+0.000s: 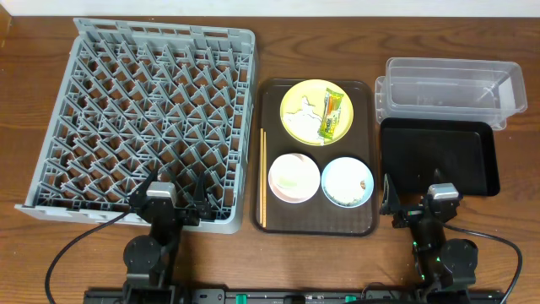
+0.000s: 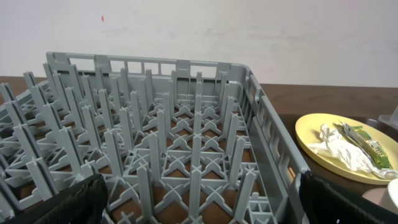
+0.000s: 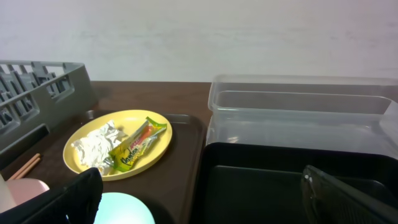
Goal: Sort waste into correct bins and load items into the dishwasher
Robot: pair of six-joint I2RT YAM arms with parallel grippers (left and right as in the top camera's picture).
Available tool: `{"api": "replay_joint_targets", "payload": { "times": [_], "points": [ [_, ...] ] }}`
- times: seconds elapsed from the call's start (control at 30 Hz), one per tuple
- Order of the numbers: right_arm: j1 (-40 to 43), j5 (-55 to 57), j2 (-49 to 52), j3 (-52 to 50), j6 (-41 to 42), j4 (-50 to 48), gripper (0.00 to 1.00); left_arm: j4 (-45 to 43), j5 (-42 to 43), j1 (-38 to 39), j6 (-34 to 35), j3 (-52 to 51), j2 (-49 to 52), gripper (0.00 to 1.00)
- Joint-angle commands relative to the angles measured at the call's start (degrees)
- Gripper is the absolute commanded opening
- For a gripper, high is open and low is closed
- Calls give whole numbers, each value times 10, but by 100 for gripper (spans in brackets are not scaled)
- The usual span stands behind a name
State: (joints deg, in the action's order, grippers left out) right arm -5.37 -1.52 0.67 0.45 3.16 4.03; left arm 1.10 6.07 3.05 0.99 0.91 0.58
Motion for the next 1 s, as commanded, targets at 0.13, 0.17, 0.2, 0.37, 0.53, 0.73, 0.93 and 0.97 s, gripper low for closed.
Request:
{"api": "replay_joint_targets", "payload": {
  "times": [0.13,0.17,0.2,0.37,0.53,0.73,0.93,0.97],
  "points": [
    [5,-2,-3,-1,-6,2,100,23,19,-1,-10,-7,-3,98],
    [5,-2,-3,-1,-6,2,99,23,19,-1,-10,-7,-3,98],
    [5,-2,-3,-1,-6,2,99,23,19,-1,-10,-7,-3,98],
    [5,-2,-3,-1,-6,2,99,23,19,-1,-10,-7,-3,98],
    [5,-3,-3,-1,-4,2,99,23,18,-1,-10,-7,-3,98],
    [5,4,-3,-1,12,2,99,23,19,-1,8,-7,-3,98],
    [5,4,1,-1,41,2,99,51,19,-1,8,16,6,99],
    [5,4,5,1,41,3,99,60,19,-1,8,24,11,98]
  ]
}}
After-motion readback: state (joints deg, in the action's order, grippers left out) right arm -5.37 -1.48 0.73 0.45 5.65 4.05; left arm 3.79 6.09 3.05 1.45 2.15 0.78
